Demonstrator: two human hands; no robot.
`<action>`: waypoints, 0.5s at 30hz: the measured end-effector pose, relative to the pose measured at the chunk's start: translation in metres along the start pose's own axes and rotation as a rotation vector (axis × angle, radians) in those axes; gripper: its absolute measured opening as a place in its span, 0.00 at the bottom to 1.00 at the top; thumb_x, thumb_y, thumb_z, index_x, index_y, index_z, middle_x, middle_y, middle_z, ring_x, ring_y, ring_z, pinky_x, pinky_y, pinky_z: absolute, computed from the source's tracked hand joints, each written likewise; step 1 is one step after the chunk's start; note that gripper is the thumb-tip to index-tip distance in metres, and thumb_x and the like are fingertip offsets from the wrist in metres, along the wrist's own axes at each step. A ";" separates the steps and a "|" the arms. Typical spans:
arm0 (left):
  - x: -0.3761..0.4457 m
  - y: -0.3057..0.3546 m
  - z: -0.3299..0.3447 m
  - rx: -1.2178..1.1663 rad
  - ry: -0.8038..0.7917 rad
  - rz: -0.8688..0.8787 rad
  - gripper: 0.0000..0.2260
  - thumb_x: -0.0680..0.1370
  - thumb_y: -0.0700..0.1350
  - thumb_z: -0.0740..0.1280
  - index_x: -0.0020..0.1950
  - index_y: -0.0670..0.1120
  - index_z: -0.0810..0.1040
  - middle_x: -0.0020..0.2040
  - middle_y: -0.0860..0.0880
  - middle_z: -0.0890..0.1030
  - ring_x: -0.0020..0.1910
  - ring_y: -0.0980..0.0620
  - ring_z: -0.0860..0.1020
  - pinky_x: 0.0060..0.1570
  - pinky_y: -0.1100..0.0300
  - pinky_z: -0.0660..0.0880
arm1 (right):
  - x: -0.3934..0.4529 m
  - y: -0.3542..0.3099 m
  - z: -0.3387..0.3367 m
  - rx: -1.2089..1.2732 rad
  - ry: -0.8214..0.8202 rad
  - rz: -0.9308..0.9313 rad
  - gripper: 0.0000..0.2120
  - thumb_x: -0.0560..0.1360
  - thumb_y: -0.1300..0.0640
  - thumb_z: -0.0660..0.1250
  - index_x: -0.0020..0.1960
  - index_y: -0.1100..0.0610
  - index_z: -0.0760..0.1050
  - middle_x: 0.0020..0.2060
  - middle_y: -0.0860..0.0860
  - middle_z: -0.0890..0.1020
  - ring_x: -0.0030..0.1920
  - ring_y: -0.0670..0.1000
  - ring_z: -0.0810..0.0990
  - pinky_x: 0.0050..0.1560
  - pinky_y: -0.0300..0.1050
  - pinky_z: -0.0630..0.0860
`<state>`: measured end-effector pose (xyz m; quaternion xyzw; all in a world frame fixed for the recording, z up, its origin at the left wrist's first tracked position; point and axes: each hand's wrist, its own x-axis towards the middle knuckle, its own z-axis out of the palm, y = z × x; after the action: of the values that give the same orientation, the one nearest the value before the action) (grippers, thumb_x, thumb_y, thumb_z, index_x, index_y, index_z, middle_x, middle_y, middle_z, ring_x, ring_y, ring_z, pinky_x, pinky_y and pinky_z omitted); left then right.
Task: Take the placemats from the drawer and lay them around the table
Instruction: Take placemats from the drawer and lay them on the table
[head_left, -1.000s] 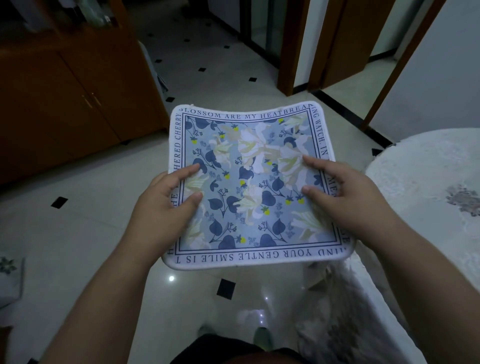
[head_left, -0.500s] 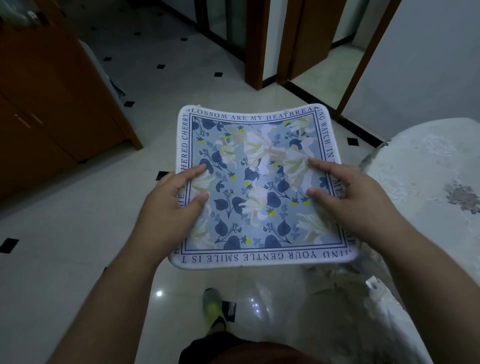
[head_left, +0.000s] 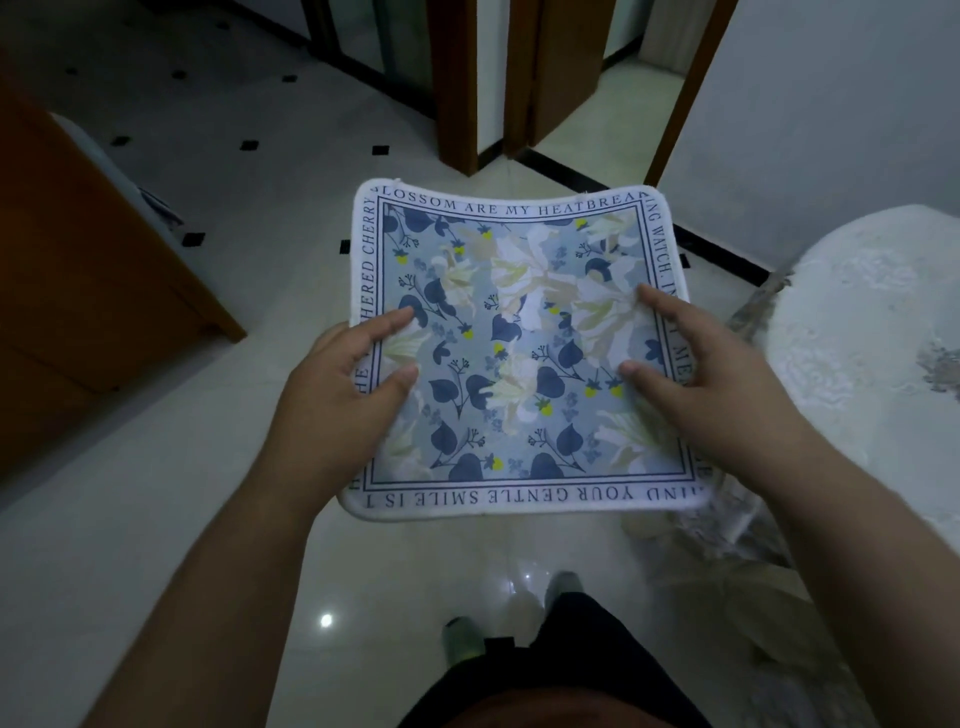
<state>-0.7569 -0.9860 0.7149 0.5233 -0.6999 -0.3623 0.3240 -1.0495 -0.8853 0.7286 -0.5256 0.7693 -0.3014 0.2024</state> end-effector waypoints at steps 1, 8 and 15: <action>0.008 -0.001 0.000 -0.007 -0.005 0.003 0.20 0.78 0.44 0.73 0.67 0.62 0.79 0.61 0.63 0.76 0.63 0.64 0.75 0.68 0.60 0.72 | 0.006 -0.002 0.001 0.004 0.008 0.007 0.32 0.76 0.51 0.72 0.77 0.41 0.64 0.71 0.45 0.73 0.66 0.46 0.74 0.65 0.40 0.67; 0.080 -0.002 0.014 0.005 -0.049 0.000 0.20 0.78 0.44 0.72 0.68 0.61 0.78 0.60 0.66 0.74 0.63 0.60 0.76 0.68 0.52 0.74 | 0.068 0.006 0.007 0.023 0.030 0.040 0.32 0.76 0.51 0.72 0.77 0.41 0.64 0.70 0.45 0.73 0.62 0.43 0.74 0.62 0.37 0.67; 0.181 0.014 0.046 0.057 -0.056 0.015 0.20 0.78 0.45 0.72 0.67 0.63 0.78 0.58 0.67 0.75 0.61 0.60 0.78 0.65 0.50 0.76 | 0.170 0.032 0.001 0.058 0.023 0.069 0.33 0.76 0.50 0.72 0.77 0.40 0.63 0.71 0.47 0.73 0.67 0.51 0.75 0.69 0.47 0.70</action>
<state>-0.8456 -1.1506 0.7156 0.5168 -0.7226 -0.3541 0.2921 -1.1328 -1.0353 0.7071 -0.4891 0.7802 -0.3225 0.2192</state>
